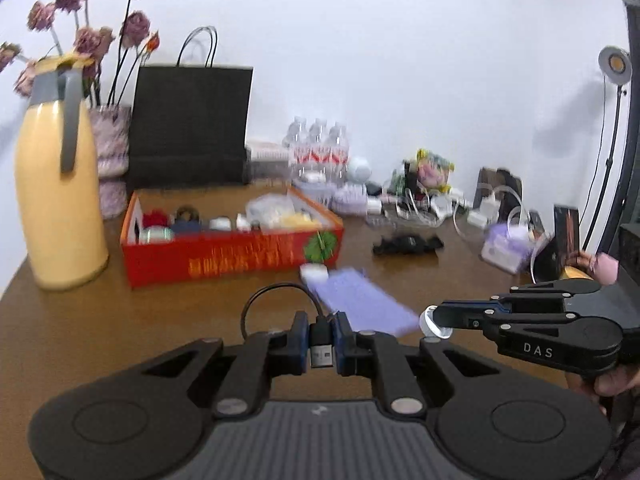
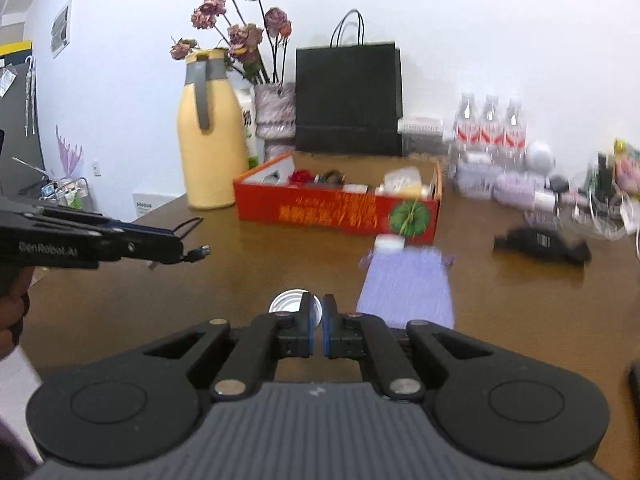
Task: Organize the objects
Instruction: 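Carry cable and cap into the cardboard box and open both tools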
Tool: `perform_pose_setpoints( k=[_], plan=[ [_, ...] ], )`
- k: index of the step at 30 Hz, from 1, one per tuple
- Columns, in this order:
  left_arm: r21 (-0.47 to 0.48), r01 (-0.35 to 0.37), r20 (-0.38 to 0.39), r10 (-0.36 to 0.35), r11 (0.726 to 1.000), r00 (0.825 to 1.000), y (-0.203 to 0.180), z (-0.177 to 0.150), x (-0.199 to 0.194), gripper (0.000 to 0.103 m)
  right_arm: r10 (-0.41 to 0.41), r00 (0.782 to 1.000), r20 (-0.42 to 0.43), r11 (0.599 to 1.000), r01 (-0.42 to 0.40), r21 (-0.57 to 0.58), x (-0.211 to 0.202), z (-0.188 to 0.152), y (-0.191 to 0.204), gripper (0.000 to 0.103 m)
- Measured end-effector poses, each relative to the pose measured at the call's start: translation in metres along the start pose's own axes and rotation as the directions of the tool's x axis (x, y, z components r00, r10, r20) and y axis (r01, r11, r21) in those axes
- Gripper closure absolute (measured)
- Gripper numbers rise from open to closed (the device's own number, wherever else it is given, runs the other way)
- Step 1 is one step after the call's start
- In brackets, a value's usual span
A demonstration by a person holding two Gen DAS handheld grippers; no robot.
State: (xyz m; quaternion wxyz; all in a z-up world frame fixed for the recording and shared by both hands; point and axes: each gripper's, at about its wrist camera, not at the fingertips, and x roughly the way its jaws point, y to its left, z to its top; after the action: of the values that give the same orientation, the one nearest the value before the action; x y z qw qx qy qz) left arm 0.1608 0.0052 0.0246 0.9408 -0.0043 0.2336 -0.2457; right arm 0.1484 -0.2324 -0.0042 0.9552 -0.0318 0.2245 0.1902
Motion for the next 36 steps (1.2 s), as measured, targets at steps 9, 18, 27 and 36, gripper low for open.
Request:
perform_pose_setpoints(
  k=[9,18,27,36],
  plan=[
    [0.022,-0.074,0.016,0.074,0.997,0.997,0.073,0.104,0.111,0.091,0.057,0.998,0.006,0.998,-0.057,-0.007,0.145,0.108,-0.055,0.098],
    [-0.100,-0.165,-0.149,0.149,0.981,0.977,0.148,0.122,0.224,0.091,0.113,0.976,-0.185,0.993,-0.114,0.008,0.284,0.121,-0.048,0.098],
    [-0.144,-0.182,-0.148,0.160,0.973,0.976,0.154,0.121,0.238,0.064,0.042,0.991,-0.128,0.999,-0.040,0.017,0.264,0.131,-0.056,0.057],
    [-0.121,-0.220,-0.044,0.216,0.968,0.975,0.106,0.128,0.138,0.036,0.017,0.997,-0.073,1.000,-0.017,-0.003,0.176,0.129,-0.054,0.043]
  ],
)
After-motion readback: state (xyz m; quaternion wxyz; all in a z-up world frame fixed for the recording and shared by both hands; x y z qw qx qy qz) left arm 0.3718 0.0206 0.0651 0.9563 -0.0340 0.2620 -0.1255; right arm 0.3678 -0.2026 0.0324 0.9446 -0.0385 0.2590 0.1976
